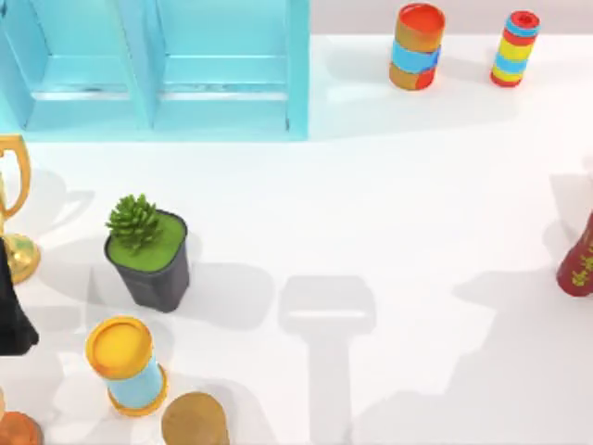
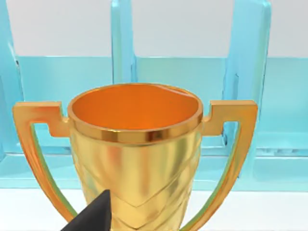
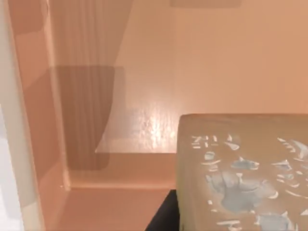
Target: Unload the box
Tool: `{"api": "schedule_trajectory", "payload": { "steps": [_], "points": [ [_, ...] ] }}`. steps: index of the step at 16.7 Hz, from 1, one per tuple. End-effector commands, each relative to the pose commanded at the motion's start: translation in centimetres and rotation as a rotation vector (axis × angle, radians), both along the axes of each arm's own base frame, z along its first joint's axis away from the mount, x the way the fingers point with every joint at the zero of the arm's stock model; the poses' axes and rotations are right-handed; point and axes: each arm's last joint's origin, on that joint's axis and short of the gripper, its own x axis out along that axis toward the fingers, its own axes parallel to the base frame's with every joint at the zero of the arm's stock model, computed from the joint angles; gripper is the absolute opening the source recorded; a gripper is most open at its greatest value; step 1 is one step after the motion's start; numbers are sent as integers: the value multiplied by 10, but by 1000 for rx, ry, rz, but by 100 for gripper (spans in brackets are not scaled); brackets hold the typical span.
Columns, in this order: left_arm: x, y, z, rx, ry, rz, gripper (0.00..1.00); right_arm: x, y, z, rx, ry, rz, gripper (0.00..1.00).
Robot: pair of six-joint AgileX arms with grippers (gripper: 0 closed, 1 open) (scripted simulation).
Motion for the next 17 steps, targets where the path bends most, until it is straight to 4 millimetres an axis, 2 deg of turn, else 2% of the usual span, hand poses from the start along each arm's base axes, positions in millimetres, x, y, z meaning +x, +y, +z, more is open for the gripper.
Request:
{"api": "schedule_trajectory", "payload": {
  "steps": [6, 8, 10, 13, 15, 17],
  "points": [
    [0, 0, 0, 0, 0, 0, 100, 1, 1, 2, 0, -1, 0, 0],
    [0, 0, 0, 0, 0, 0, 100, 13, 6, 2, -2, -1, -1, 0],
    [0, 0, 0, 0, 0, 0, 100, 40, 18, 0, -6, -4, -2, 0],
    [0, 0, 0, 0, 0, 0, 100, 98, 56, -8, -10, -14, -2, 0],
    [0, 0, 0, 0, 0, 0, 100, 138, 98, -22, -7, -15, -1, 0],
    [0, 0, 0, 0, 0, 0, 100, 169, 151, -41, -5, -11, 1, 0]
  ]
}}
